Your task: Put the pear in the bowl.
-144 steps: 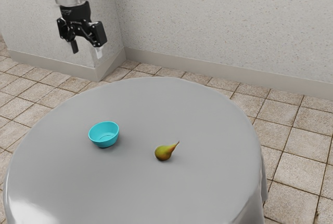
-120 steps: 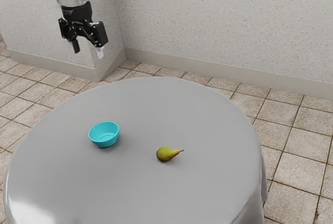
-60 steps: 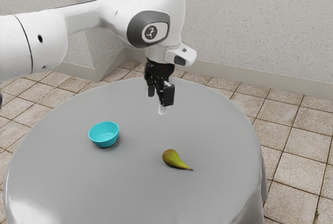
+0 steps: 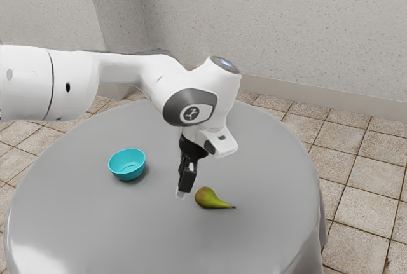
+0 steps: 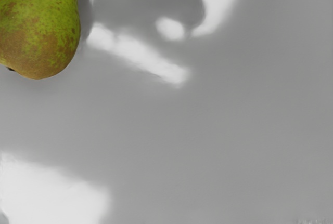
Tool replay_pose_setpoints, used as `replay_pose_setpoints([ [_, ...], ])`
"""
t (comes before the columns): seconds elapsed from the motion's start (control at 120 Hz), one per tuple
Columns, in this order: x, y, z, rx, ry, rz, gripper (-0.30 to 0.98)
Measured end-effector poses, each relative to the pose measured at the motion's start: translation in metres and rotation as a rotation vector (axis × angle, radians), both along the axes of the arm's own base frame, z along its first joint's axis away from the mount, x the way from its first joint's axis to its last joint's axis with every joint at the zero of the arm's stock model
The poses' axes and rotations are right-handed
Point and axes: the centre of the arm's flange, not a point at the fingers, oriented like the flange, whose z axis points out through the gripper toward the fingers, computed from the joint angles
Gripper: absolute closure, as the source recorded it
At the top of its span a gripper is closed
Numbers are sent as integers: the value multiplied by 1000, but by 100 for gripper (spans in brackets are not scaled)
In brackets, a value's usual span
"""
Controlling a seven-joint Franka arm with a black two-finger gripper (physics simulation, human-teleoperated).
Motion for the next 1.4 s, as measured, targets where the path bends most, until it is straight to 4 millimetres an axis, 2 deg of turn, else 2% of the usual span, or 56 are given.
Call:
replay_pose_setpoints([
  [0.117,-9,-4,-24,5,-3,-119,0],
  [0.25,3,1,-33,-24,-56,-196,0],
  [0.392,15,-9,-52,-61,-96,-279,0],
  [0.5,19,-18,-59,-83,-117,-332,0],
  [0.633,21,-23,-78,-97,-109,-378,0],
  [0.792,24,-20,-99,-96,-87,-413,0],
  [0.983,29,-24,-105,-76,-89,-478,2],
  [1.4,30,-20,-128,-49,-53,-536,25],
])
